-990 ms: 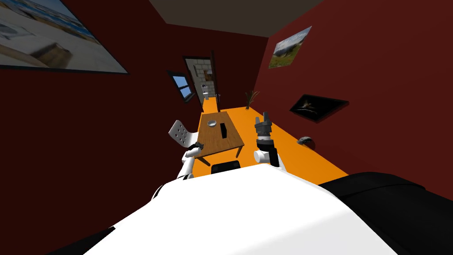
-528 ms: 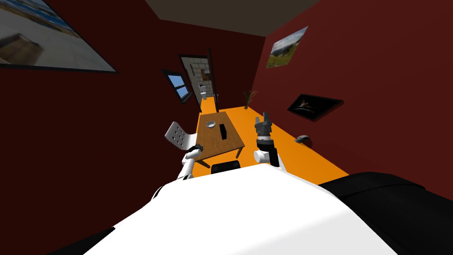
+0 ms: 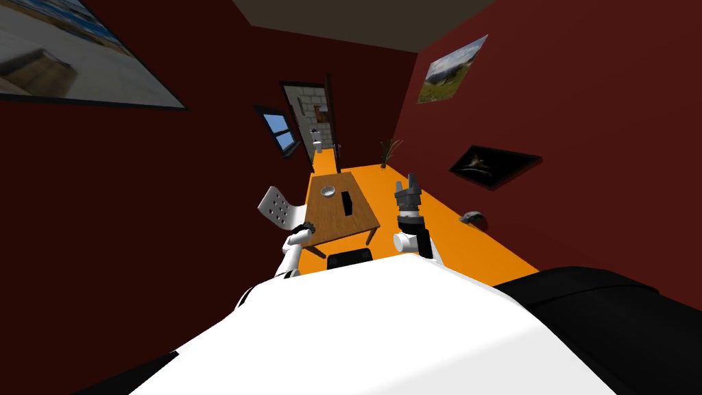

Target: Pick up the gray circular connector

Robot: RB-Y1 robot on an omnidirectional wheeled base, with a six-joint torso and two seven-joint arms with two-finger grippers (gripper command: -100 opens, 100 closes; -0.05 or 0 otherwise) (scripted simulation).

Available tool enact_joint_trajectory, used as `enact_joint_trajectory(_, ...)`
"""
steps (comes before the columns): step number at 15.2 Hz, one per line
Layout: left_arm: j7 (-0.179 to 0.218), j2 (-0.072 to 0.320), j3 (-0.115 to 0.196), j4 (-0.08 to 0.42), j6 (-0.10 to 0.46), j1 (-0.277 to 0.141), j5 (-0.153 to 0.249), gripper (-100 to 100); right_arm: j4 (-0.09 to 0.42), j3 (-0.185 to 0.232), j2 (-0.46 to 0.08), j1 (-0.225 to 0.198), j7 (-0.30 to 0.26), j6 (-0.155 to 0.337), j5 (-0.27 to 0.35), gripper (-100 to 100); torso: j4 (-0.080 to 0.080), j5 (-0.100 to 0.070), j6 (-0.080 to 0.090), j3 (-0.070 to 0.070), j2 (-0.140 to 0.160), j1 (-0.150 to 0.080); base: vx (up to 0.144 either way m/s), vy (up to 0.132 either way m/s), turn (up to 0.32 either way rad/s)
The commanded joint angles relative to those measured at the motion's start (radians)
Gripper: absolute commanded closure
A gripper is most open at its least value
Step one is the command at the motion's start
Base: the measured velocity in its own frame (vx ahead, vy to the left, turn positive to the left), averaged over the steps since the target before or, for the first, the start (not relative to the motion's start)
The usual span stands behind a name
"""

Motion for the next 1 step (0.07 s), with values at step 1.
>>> enact_joint_trajectory(1, 0.0, 0.0, 0.0, 0.0, 0.0, 0.0, 0.0, 100, 0.0, 0.0, 0.0, 0.0, 0.0, 0.0, 0.0, 0, 0.0, 0.0, 0.0, 0.0, 0.0, 0.0, -0.038, -0.016, 0.033)
